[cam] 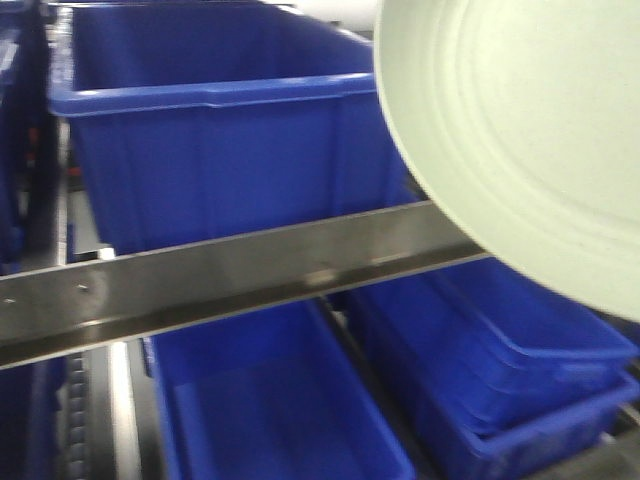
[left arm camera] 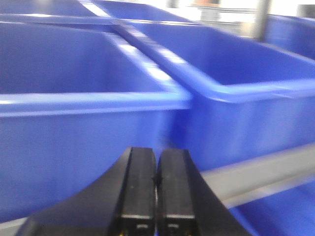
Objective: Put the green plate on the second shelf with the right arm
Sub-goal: 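Approach the shelf of blue bins with the plate held up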
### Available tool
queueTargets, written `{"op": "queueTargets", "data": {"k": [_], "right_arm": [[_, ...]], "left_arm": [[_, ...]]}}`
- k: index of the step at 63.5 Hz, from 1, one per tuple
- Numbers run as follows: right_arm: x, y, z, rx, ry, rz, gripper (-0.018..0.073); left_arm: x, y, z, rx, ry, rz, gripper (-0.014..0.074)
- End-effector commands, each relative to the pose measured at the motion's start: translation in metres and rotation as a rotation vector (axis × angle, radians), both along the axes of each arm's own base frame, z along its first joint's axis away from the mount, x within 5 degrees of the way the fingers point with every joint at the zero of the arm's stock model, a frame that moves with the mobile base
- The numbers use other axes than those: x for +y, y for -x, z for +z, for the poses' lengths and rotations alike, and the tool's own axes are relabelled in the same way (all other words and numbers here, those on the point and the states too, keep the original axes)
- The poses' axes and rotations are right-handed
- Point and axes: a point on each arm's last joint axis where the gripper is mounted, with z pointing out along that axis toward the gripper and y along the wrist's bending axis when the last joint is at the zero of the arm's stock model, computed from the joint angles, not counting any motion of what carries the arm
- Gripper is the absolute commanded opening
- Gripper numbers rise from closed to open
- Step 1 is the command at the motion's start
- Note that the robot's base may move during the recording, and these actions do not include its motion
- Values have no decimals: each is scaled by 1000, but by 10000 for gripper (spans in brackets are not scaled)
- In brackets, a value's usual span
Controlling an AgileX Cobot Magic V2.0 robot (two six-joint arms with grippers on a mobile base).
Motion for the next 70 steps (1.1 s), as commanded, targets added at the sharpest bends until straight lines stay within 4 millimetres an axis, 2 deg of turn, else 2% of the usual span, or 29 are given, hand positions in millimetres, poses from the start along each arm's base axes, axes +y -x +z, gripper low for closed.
{"op": "queueTargets", "data": {"k": [1,70], "right_arm": [[2,2,14,-49,-9,33,30],[3,2,14,-49,-9,35,30]], "left_arm": [[0,0,-5,-58,11,-4,131],[0,0,-5,-58,11,-4,131]]}}
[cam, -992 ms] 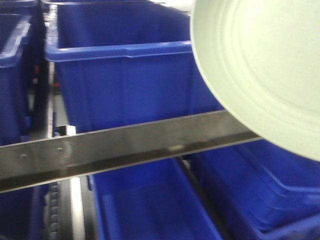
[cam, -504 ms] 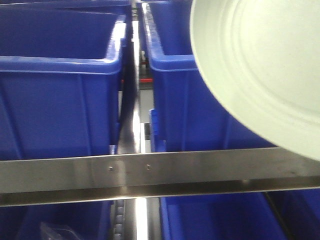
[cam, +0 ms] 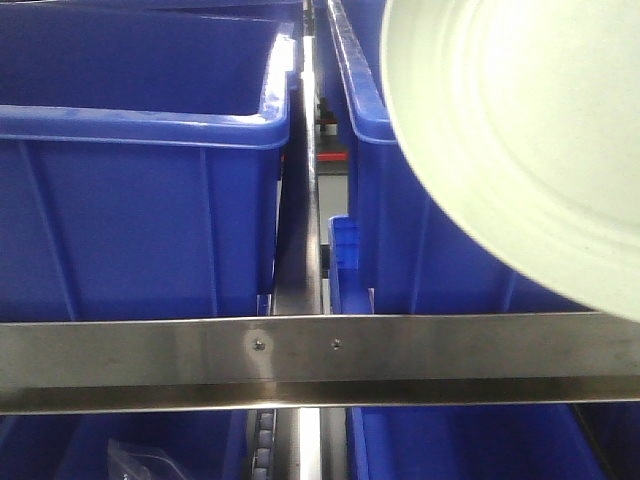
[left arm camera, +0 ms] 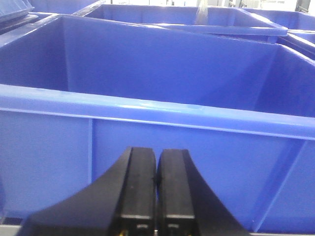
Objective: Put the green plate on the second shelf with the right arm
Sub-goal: 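Approach the shelf of blue bins with the plate held up, then lower the held plate into a blue bin on the shelf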
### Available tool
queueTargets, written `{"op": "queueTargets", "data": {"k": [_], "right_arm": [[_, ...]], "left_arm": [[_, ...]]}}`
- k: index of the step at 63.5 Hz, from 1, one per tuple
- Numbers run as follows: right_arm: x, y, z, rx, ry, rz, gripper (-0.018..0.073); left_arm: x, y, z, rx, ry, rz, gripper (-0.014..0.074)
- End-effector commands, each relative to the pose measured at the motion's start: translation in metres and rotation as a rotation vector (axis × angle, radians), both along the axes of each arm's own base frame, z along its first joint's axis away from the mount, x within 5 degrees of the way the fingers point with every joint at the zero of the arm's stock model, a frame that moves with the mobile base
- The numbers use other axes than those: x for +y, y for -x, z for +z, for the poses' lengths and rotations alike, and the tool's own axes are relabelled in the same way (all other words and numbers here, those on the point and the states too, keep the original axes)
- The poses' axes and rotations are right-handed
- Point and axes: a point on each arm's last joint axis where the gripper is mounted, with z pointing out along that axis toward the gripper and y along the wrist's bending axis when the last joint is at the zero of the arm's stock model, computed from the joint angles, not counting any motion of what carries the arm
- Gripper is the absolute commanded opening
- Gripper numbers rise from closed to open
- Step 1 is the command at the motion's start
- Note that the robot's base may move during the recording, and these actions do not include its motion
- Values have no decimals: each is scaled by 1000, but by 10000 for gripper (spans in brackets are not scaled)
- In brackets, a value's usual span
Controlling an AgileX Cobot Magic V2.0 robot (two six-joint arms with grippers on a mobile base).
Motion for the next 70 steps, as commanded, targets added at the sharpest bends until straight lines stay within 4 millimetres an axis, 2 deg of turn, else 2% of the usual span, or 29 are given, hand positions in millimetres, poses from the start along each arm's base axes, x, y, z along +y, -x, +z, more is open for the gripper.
{"op": "queueTargets", "data": {"k": [1,44,50,60,70], "right_arm": [[3,2,14,-54,-10,43,30],[11,7,19,-109,-20,140,30],[11,8,24,-128,-18,145,30],[-4,7,49,-127,-23,-8,30],[-10,-3,82,-160,77,-137,30]], "left_arm": [[0,0,-5,-58,11,-4,131],[0,0,-5,-58,11,-4,131],[0,0,-5,-58,11,-4,131],[0,0,-5,-58,11,-4,131],[0,0,-5,-58,11,-4,131]]}}
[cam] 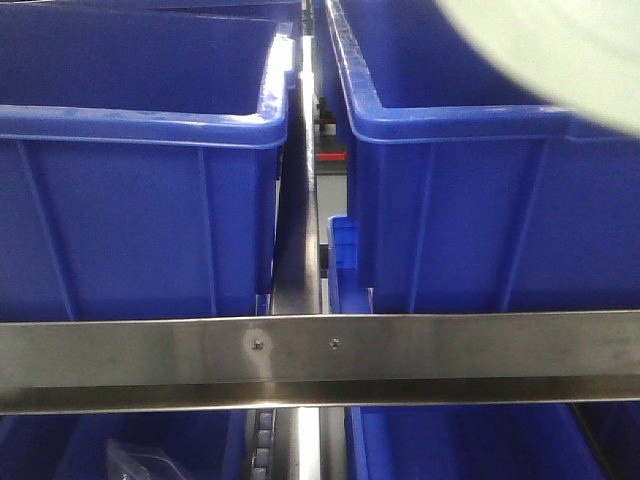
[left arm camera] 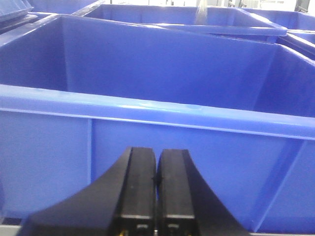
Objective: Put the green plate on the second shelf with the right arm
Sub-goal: 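Lower the held plate into a blue bin on the shelf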
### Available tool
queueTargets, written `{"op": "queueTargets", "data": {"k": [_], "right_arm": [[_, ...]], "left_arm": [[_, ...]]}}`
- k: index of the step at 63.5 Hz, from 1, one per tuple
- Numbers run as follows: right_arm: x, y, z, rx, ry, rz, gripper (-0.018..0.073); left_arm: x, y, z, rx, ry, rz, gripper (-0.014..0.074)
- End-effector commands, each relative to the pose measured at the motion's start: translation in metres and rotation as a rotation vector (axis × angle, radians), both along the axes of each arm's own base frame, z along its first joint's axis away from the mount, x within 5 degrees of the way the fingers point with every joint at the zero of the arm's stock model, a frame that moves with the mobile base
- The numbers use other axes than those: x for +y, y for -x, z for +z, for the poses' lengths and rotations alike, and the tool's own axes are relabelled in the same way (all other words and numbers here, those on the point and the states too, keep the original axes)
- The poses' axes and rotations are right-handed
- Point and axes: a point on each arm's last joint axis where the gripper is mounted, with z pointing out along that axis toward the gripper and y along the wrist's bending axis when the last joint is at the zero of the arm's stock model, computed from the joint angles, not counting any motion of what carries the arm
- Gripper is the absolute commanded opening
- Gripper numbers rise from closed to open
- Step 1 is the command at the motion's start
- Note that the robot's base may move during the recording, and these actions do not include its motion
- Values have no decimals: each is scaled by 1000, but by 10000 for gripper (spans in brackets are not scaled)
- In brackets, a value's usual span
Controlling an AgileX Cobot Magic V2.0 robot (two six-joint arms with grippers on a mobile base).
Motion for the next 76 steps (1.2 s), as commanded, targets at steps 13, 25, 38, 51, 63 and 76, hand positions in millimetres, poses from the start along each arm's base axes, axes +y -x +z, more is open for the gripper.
{"op": "queueTargets", "data": {"k": [13,25,38,51,63,76], "right_arm": [[15,-55,40,64,194,-154,30],[40,-115,53,133,211,-201,30],[60,-163,87,74,175,-255,31],[69,-203,88,83,236,-310,75],[71,-215,77,128,235,-321,398],[72,-213,73,201,112,-285,228]], "left_arm": [[0,0,-5,-58,11,-4,131],[0,0,-5,-58,11,-4,131],[0,0,-5,-58,11,-4,131],[0,0,-5,-58,11,-4,131],[0,0,-5,-58,11,-4,131],[0,0,-5,-58,11,-4,131]]}}
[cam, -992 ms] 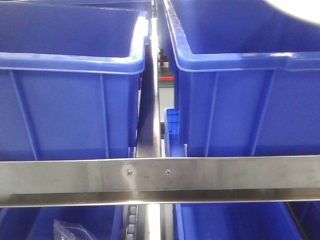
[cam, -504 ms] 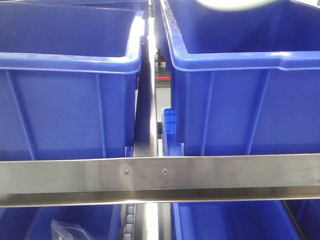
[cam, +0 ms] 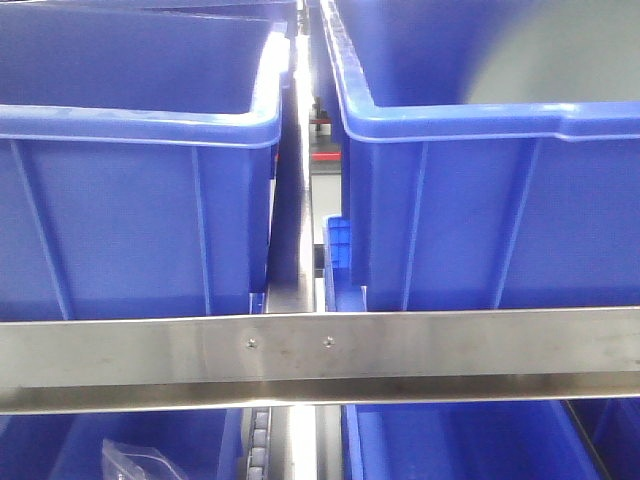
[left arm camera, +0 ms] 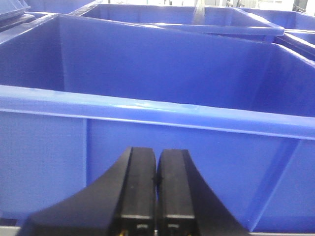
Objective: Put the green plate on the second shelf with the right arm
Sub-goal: 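Lower the held plate into a blue bin on the shelf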
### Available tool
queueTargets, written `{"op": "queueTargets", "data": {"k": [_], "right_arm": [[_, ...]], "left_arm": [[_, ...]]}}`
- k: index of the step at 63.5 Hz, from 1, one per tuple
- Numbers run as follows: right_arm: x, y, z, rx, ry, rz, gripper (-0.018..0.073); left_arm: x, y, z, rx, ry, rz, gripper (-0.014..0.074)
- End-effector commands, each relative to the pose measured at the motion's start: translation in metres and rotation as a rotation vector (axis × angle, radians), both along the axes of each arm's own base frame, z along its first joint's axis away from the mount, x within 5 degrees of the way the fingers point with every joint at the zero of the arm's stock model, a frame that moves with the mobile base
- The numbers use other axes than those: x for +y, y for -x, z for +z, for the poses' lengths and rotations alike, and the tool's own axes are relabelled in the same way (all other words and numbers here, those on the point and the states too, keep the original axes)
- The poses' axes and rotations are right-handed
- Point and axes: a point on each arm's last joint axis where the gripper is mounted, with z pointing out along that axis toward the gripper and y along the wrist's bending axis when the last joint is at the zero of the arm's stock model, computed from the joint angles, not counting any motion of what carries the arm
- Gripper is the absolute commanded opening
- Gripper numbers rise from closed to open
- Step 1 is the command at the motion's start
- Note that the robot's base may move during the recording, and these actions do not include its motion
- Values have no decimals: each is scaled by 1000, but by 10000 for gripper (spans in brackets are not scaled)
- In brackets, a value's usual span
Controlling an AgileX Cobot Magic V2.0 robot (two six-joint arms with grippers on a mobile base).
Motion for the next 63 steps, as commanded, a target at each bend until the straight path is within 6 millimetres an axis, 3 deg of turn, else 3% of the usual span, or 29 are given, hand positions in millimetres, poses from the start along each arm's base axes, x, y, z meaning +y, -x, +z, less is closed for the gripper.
{"op": "queueTargets", "data": {"k": [1,7,19,34,41,57,63], "right_arm": [[-8,9,23,-56,-72,-22,202],[-9,15,18,-27,-127,-13,8],[-13,48,3,-4,-155,106,30],[-25,105,-16,-32,-177,254,30],[-29,116,-20,-42,-180,265,30],[-29,116,-24,-34,-173,268,30],[-35,132,-25,-68,-180,277,30]], "left_arm": [[0,0,-5,-58,11,-4,131],[0,0,-5,-58,11,-4,131],[0,0,-5,-58,11,-4,131],[0,0,-5,-58,11,-4,131],[0,0,-5,-58,11,-4,131],[0,0,-5,-58,11,-4,131],[0,0,-5,-58,11,-4,131]]}}
